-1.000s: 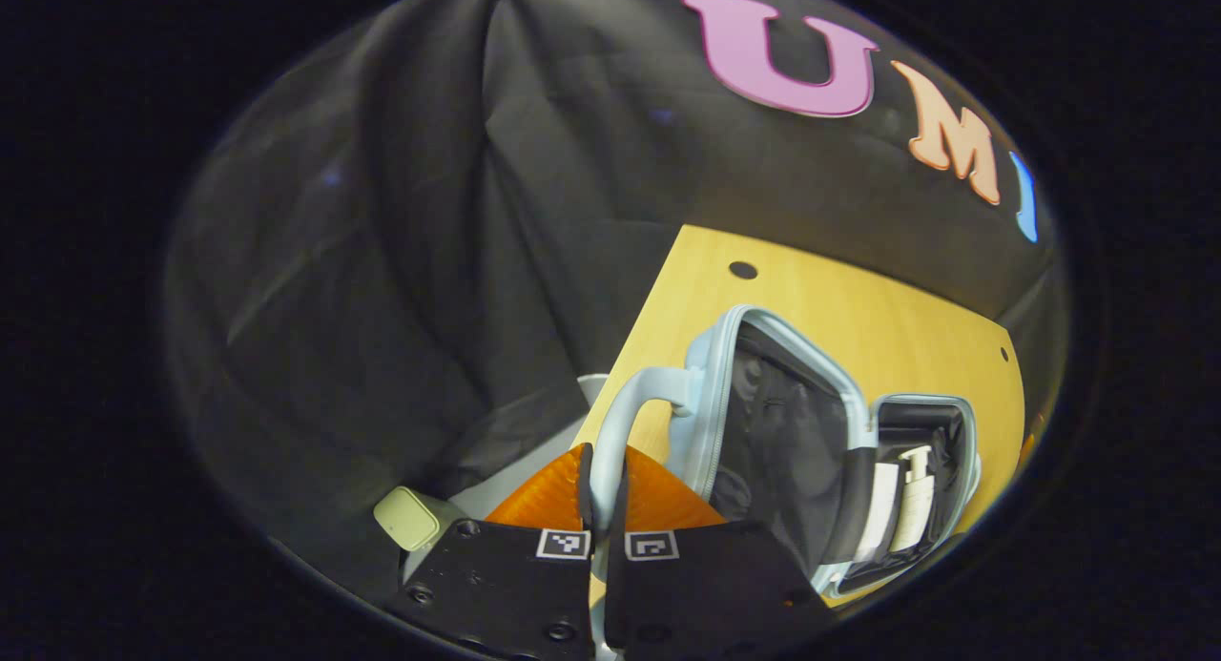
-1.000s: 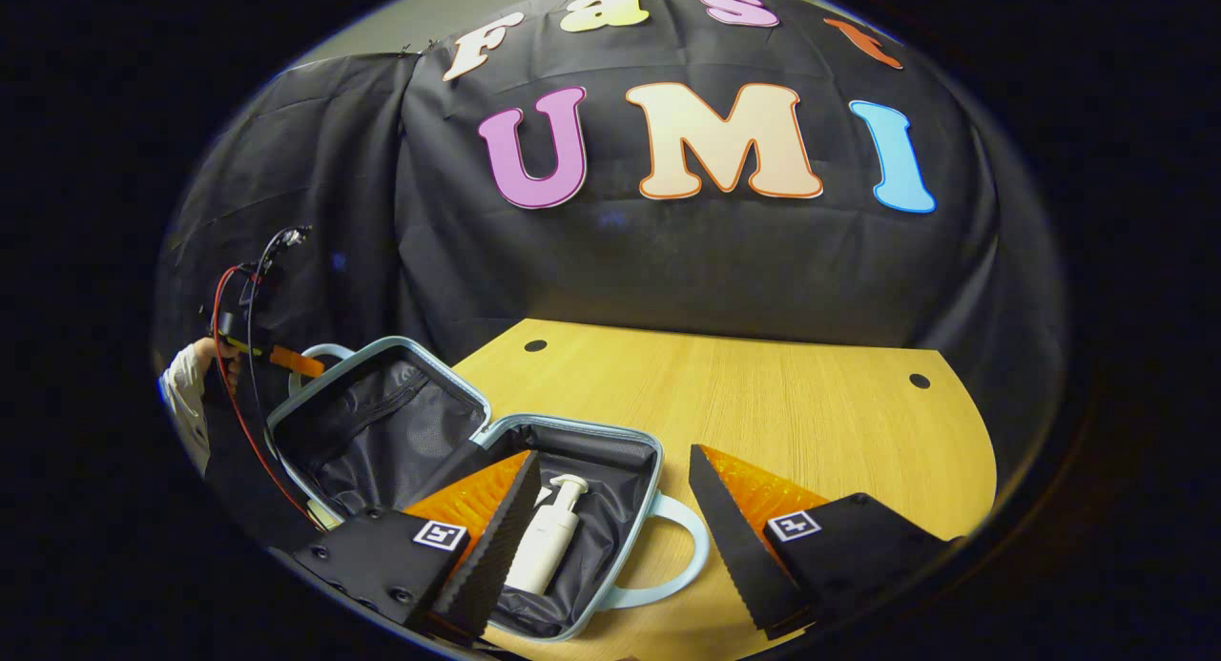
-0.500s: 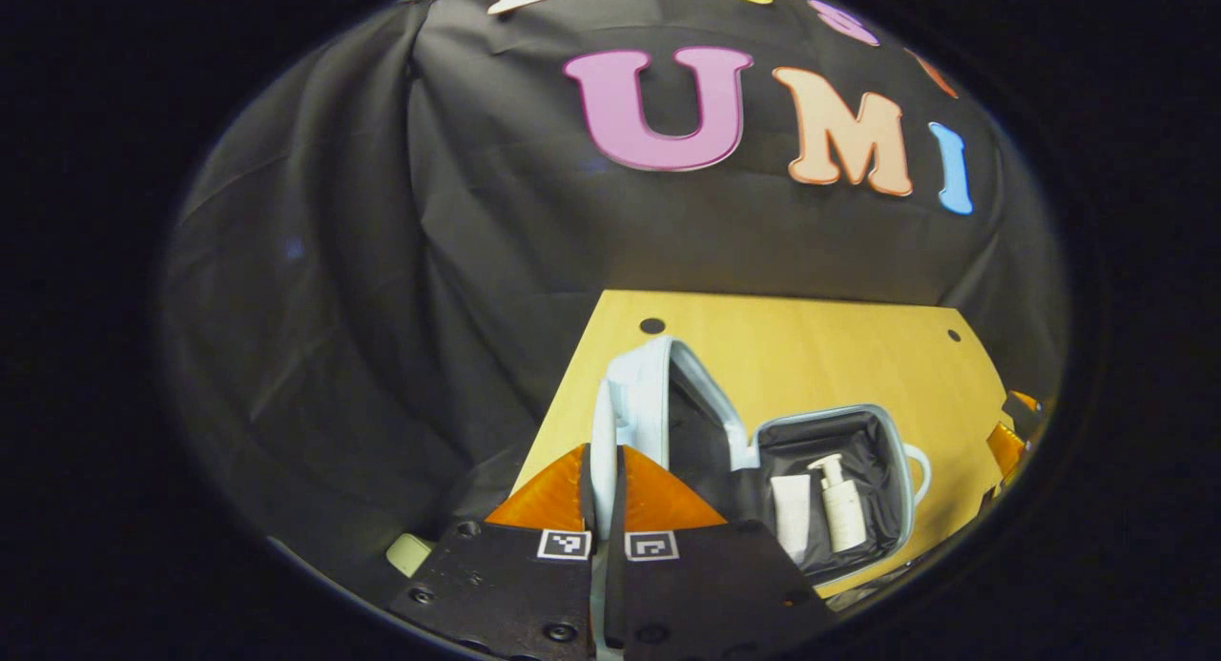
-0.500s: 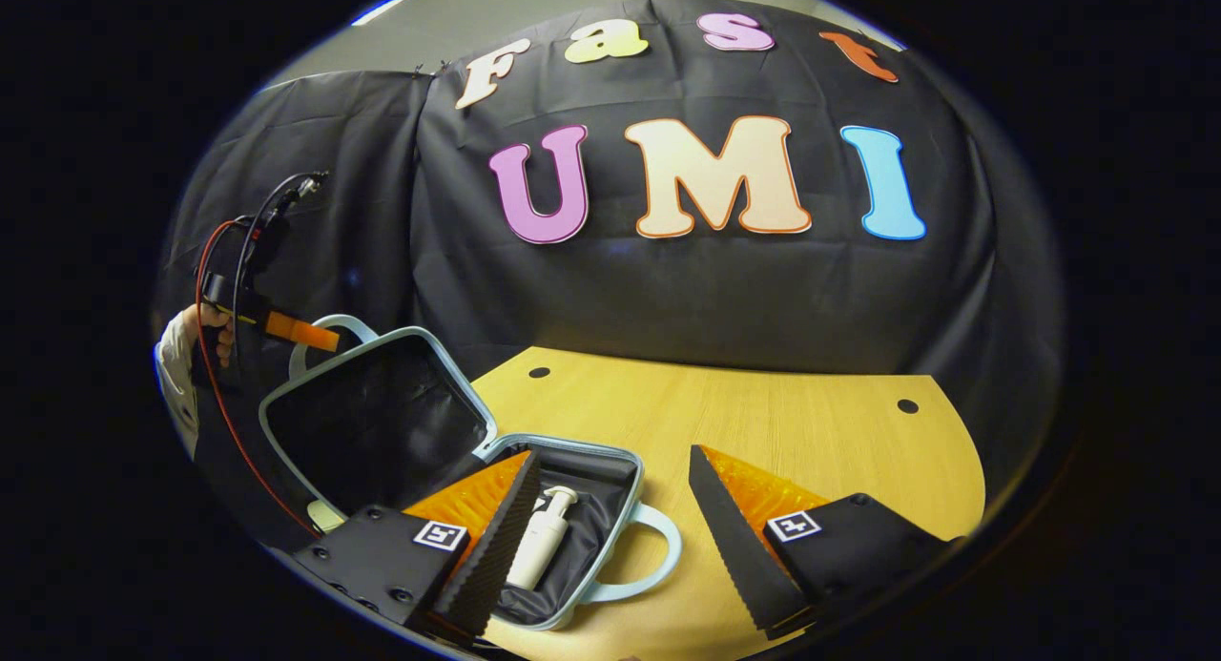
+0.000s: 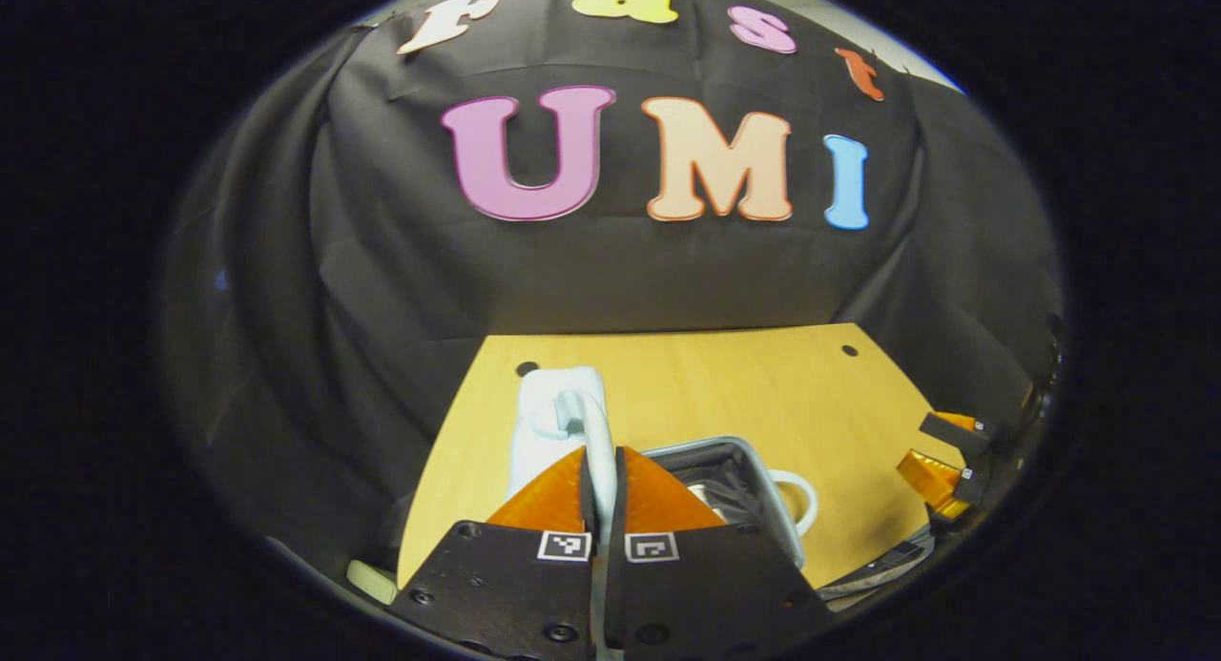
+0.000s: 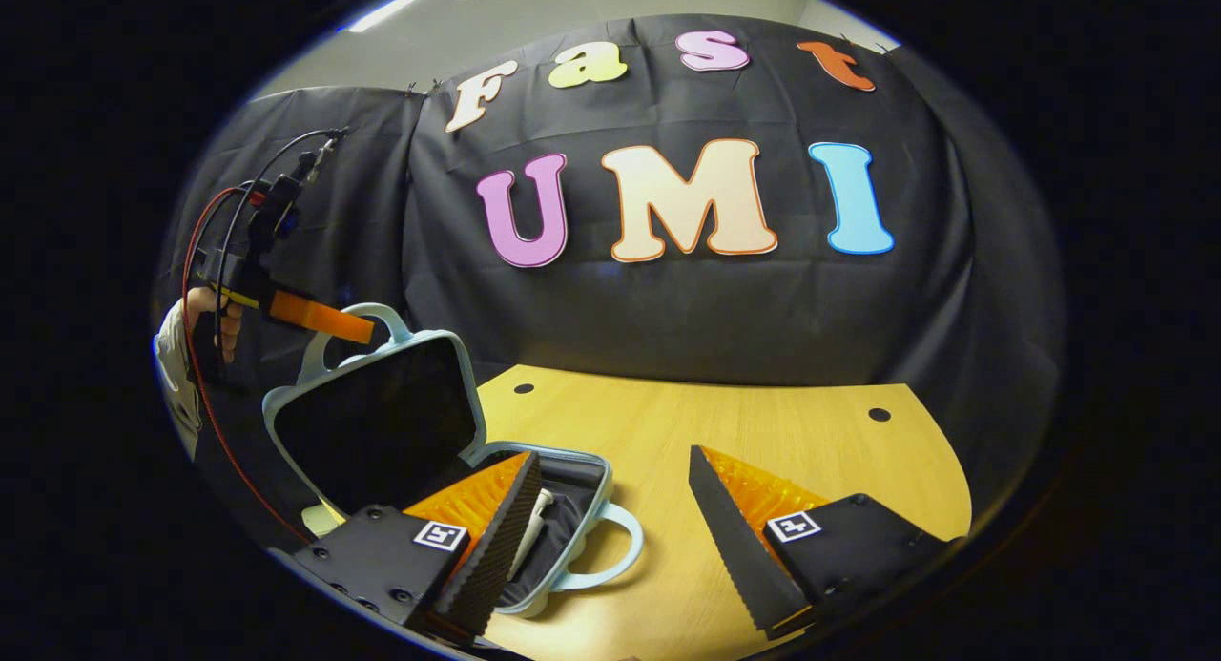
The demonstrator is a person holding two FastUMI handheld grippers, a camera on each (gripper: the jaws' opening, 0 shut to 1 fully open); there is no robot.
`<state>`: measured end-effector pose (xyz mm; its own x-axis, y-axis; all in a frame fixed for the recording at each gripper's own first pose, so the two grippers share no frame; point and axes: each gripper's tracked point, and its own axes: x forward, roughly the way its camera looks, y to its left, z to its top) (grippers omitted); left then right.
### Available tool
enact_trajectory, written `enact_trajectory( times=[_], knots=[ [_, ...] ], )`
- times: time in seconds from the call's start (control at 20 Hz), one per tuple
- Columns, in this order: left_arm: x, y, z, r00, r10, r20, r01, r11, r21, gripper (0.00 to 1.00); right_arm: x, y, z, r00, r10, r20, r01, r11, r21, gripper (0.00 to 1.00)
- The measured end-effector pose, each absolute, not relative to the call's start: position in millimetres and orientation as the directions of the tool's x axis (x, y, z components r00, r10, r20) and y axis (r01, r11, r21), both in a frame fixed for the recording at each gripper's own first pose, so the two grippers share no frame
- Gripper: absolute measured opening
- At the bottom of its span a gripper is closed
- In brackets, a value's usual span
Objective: First open the suitcase, pack the skin care products into it, and then close the suitcase.
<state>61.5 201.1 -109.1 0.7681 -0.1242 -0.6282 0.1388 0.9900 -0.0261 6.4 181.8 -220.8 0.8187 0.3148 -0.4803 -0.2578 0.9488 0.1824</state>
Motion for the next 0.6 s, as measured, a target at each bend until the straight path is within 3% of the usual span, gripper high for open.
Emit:
enact_trajectory(
  times=[0.35, 0.6],
  knots=[
    [64.4, 107.7, -131.1, 0.713, -0.303, -0.633, 0.268, 0.951, -0.154, 0.0, 0.6, 140.8, -217.5, 0.832, 0.267, -0.486, -0.206, 0.963, 0.176, 0.98],
    [58.7, 55.7, -161.8, 0.643, -0.356, -0.678, 0.324, 0.929, -0.18, 0.0, 0.6, 109.1, -215.6, 0.843, 0.228, -0.487, -0.167, 0.972, 0.166, 0.98]
  ],
)
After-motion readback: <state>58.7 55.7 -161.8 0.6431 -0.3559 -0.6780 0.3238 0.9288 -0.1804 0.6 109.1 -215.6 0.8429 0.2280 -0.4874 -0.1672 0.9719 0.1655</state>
